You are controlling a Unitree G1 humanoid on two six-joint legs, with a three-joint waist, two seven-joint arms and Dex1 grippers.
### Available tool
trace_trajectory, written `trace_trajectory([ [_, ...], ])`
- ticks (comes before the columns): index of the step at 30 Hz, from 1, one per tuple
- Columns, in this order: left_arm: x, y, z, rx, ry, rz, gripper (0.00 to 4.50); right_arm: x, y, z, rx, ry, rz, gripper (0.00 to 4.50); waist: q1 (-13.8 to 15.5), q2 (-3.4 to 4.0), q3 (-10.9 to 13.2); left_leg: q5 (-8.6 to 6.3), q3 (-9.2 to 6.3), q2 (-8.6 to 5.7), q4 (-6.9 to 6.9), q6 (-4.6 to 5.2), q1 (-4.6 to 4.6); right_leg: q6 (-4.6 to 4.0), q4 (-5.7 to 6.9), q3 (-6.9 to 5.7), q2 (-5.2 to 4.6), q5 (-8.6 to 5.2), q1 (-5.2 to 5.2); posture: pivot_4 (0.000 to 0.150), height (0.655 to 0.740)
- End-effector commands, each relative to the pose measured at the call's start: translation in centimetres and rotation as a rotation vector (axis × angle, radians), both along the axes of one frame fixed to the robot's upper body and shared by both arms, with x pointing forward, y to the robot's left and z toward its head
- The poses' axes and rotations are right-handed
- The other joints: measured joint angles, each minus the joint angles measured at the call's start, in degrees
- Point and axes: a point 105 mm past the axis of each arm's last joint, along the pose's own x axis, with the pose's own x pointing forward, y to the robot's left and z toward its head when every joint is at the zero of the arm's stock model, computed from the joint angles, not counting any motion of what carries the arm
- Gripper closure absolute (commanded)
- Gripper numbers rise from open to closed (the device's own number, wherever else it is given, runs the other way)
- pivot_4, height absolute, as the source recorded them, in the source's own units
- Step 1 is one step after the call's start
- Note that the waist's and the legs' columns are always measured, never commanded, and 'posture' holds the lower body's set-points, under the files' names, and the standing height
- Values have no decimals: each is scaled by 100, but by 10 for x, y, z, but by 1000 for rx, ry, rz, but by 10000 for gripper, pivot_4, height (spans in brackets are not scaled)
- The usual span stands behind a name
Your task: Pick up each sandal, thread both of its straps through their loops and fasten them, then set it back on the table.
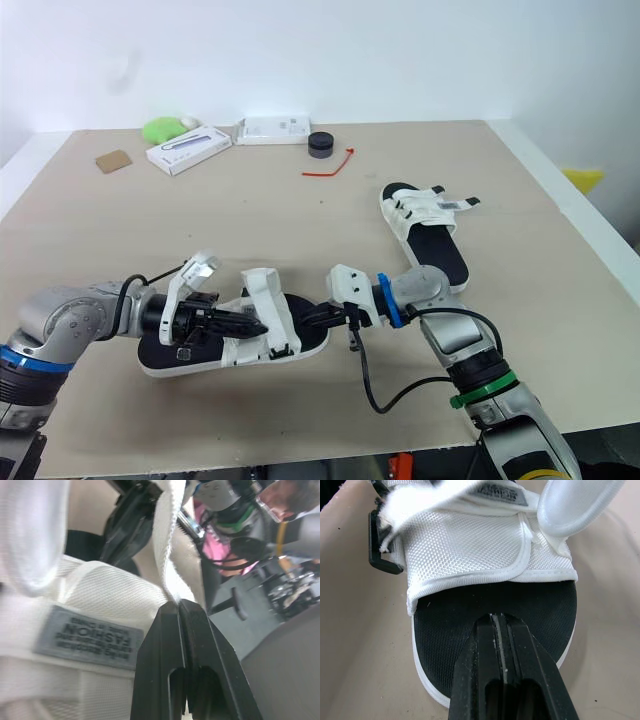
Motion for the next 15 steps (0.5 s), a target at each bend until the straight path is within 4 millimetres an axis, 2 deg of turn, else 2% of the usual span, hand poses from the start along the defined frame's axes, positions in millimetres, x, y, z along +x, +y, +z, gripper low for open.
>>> trace_trajectory([
  [1, 1, -2, -10, 49, -23, 0, 44762, 1, 1, 4, 1, -22, 4, 45000, 0, 0, 0, 0, 0, 0, 0, 0, -1, 0, 0, 0, 0, 0, 0, 1500, 7400],
  [6, 6, -4, -10, 55, -83, -9, 44762, 0, 1, 4, 1, -22, 6, 45000, 2, 0, 0, 0, 2, 0, 0, 0, -1, 2, 0, 0, -2, 0, 1, 1500, 7400],
  [10, 6, -8, 1, 10, -109, -45, 44762, 0, 2, 4, 2, -20, 7, 45000, 2, 0, 0, 0, 5, -1, 0, 0, 0, 3, 0, 1, -2, 1, 1, 1500, 7400],
  [15, -13, -9, 6, 20, -141, -174, 44762, 0, 2, 4, 3, -19, 6, 45000, -2, 0, 0, -1, 7, -1, 0, 1, -3, 2, -2, 1, 2, 0, 0, 1500, 7400],
])
